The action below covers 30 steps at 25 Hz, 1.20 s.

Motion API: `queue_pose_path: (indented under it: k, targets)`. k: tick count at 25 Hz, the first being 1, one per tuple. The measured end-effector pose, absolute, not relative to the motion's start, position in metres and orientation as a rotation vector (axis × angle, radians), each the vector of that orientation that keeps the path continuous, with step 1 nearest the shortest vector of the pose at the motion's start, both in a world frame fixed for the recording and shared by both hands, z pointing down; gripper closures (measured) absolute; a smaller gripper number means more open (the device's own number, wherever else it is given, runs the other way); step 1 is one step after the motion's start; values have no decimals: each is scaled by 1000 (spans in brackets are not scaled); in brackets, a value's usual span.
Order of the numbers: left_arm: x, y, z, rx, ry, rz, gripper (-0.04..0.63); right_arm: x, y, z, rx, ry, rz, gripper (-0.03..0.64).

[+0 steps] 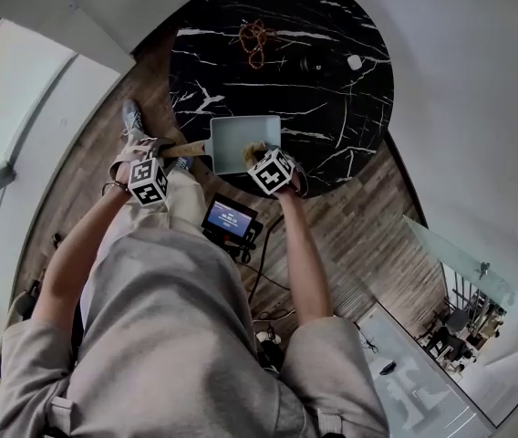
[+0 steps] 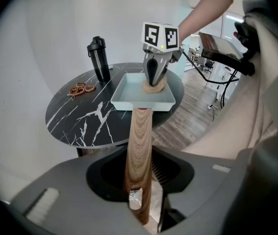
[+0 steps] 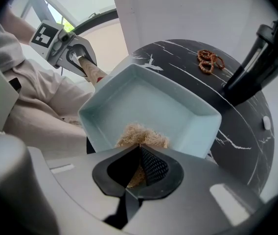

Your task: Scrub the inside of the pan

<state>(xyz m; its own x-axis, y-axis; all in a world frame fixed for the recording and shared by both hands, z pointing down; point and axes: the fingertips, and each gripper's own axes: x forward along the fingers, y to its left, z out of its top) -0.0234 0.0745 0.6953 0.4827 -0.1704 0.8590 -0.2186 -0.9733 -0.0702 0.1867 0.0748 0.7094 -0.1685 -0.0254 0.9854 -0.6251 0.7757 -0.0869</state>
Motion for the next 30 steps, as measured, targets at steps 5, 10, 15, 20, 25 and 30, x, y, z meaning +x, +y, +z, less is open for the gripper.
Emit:
queue_pose_path:
  k: [5,10,15,20,25,30]
  targets:
    - [-24,75,695,2649,-344,1536,472,160,86,710,469,-1710,606,595]
    - [-24,75,695,2635,-340,1544,472,132,91,707,447,-1770,654,595]
    - [-23,76,695,2631,-343,1550,471,112,96,711,393,-1815,706,595]
    - [-23,76,696,2627,-345,1558,472,107,94,712,359,-1828,780,597]
    - [-24,75,698,2627,-345,1569,472,106,97,712,364,-1835,883,597]
    - [-24,74,697,2631,-328,1580,472,102,102,707,343,-1869,984,597]
